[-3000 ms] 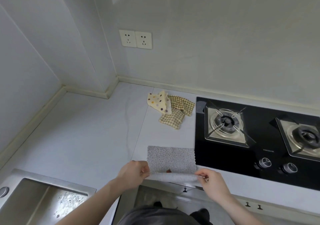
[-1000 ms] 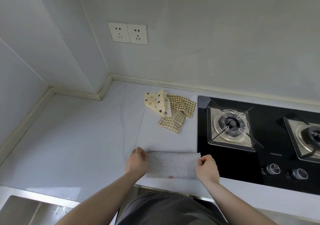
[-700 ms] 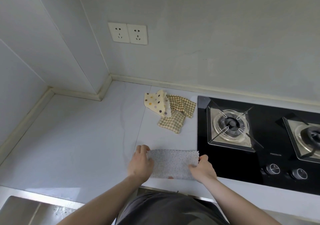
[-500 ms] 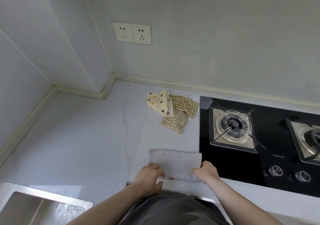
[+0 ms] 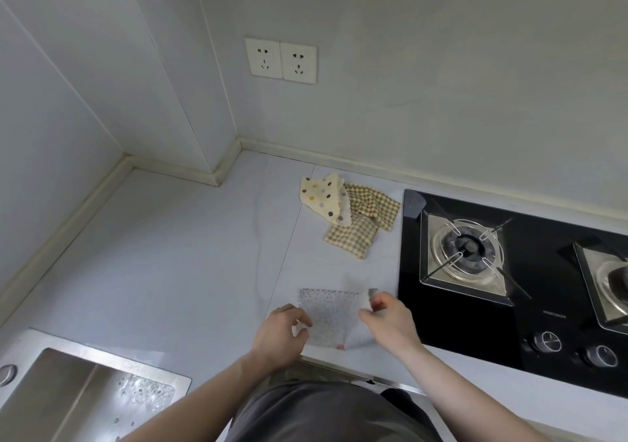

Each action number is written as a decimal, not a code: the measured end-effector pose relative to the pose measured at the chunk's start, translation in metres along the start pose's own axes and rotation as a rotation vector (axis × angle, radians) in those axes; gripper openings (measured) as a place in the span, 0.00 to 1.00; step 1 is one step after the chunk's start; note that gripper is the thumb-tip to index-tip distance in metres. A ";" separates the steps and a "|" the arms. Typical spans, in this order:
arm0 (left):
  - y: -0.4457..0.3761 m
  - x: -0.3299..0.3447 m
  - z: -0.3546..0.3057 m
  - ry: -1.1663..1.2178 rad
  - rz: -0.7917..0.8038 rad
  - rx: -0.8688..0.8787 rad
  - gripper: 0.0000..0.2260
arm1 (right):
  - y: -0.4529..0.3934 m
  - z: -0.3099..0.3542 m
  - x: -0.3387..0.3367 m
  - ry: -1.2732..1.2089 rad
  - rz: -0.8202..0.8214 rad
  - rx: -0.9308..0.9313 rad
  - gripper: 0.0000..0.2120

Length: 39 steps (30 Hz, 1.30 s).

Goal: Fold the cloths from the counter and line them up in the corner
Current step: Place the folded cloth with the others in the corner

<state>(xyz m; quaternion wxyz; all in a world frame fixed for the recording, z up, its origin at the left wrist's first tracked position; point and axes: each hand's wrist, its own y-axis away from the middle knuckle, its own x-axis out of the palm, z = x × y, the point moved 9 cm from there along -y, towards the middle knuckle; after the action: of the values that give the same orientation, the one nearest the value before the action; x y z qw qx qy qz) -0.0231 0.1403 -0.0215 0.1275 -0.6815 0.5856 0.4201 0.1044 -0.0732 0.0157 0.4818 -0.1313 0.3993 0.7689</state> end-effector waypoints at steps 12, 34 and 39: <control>0.005 -0.023 0.023 0.076 -0.065 -0.150 0.09 | 0.002 0.046 0.106 0.020 0.354 -0.087 0.14; -0.075 0.015 -0.006 0.051 0.184 -0.219 0.12 | -0.006 -0.039 0.042 -0.079 0.145 0.117 0.28; -0.063 0.013 -0.012 0.233 0.150 -0.203 0.12 | -0.010 -0.031 0.045 -0.219 0.158 0.099 0.26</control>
<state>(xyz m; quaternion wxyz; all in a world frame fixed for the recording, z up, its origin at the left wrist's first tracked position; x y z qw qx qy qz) 0.0386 0.1411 -0.0432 -0.0427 -0.6893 0.6003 0.4035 0.0848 -0.0652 -0.0356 0.4664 0.0093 0.3907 0.7935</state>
